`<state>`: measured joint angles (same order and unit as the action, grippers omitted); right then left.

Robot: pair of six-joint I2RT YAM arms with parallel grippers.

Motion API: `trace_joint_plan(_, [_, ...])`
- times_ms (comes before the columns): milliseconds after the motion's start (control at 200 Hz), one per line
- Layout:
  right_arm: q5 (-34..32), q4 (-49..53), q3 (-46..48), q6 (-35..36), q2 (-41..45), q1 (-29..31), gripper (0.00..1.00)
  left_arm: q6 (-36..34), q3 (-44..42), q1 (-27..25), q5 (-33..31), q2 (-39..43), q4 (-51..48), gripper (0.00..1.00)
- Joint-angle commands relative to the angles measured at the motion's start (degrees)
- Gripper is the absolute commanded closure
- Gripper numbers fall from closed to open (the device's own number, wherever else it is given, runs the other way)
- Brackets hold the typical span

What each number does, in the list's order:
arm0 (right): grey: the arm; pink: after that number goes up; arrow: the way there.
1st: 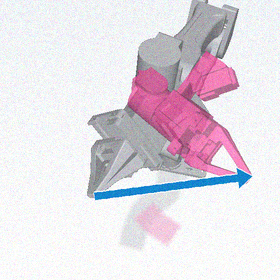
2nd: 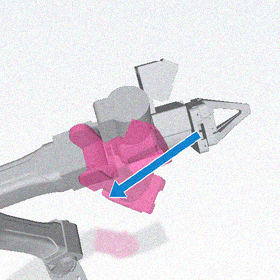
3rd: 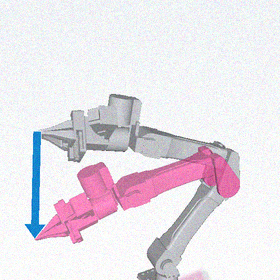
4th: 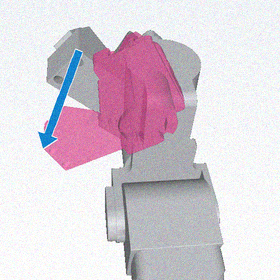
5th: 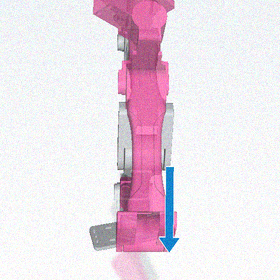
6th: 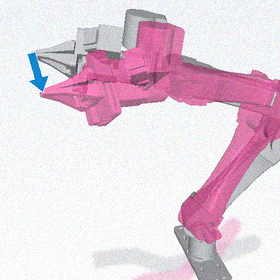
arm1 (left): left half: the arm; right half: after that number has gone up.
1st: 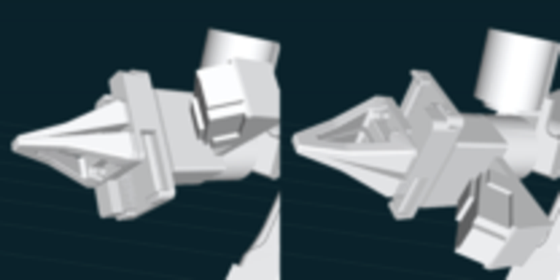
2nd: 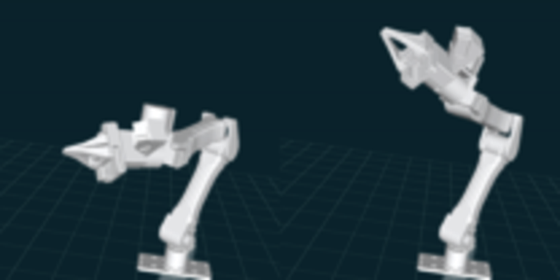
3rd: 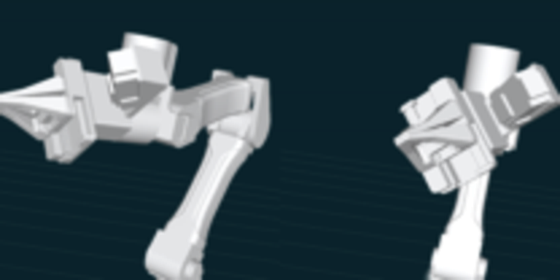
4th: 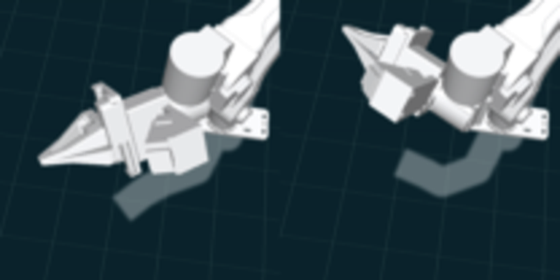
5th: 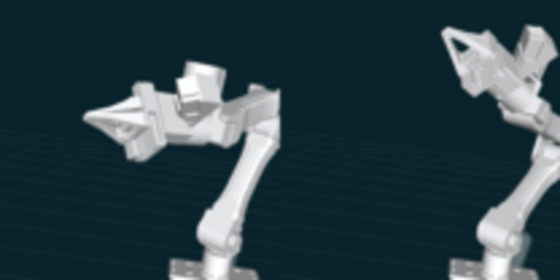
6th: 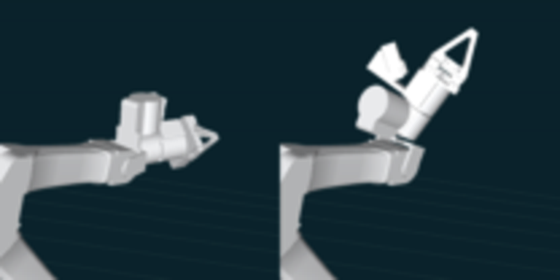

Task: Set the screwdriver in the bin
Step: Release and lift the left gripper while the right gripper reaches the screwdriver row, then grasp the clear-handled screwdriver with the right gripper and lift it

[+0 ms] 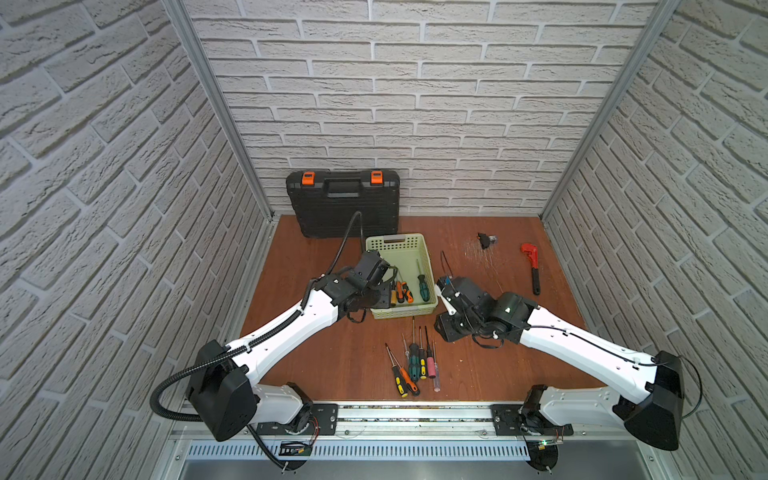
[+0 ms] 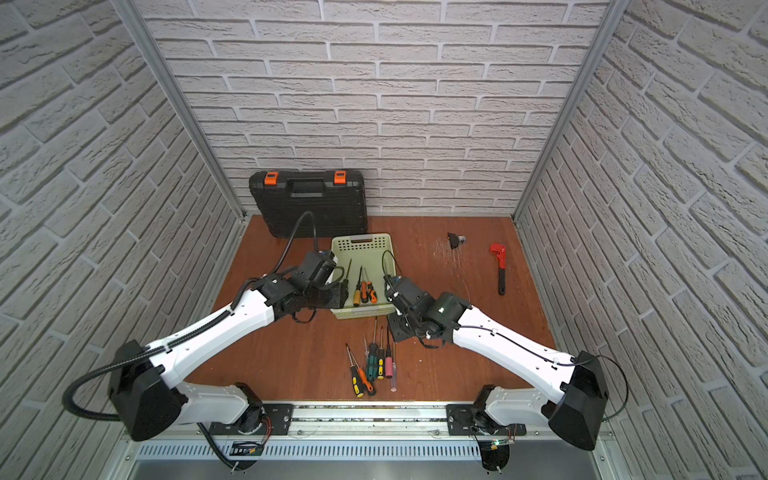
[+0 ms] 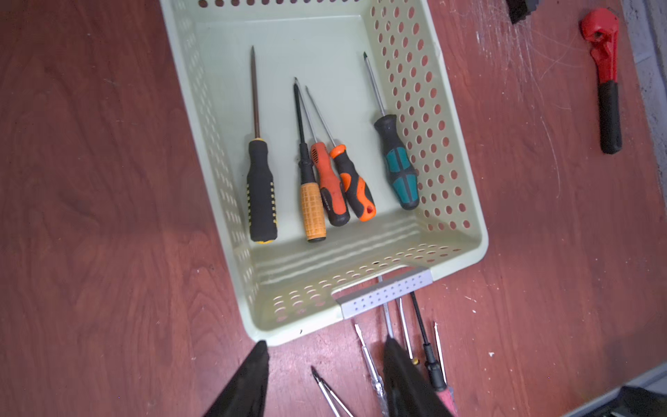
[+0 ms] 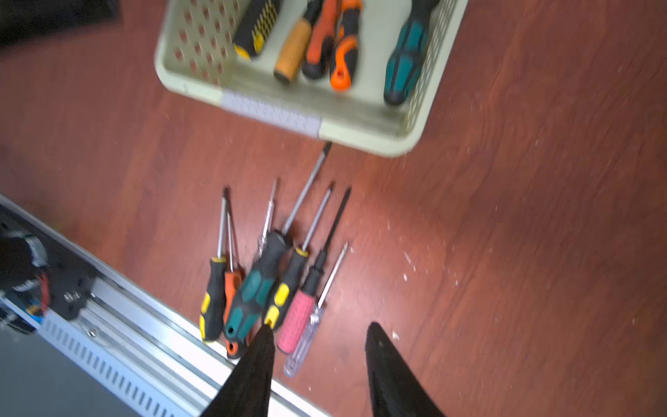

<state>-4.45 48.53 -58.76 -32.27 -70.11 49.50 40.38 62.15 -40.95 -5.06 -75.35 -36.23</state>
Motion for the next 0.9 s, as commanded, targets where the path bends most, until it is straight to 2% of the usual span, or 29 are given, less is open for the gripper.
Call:
trace_joint_plan(0, [-2.18, 1.79, 5.07, -10.76, 3.79, 4.94, 0.52, 2.22, -0.99, -0.10, -2.79, 2.79, 1.38, 0.48])
trace_joint_plan(120, [-2.09, 0.60, 8.49, -18.04, 2.05, 11.98, 0.49, 1.67, -0.80, -0.01, -4.98, 4.56, 0.13, 0.47])
trace_joint_plan(270, [-2.72, 1.46, 7.02, -21.32, -3.59, 17.39, 0.46, 0.37, -1.48, 0.68, -5.26, 5.24, -0.79, 0.47])
trace_joint_plan(410, [-1.41, -0.44, 6.78, -22.11, -9.12, 18.51, 0.48, 0.08, -2.77, 1.12, -5.23, 6.29, -0.95, 0.47])
trace_joint_plan(535, [-0.92, -4.42, 9.50, -23.19, -10.19, 18.62, 0.46, 0.46, -3.65, 1.90, -5.14, 7.98, -1.76, 0.47])
trace_joint_plan(895, [-0.13, -4.13, 7.67, -21.15, -18.72, 18.53, 0.52, 2.24, -4.50, 3.33, -5.65, 10.26, -2.75, 0.47])
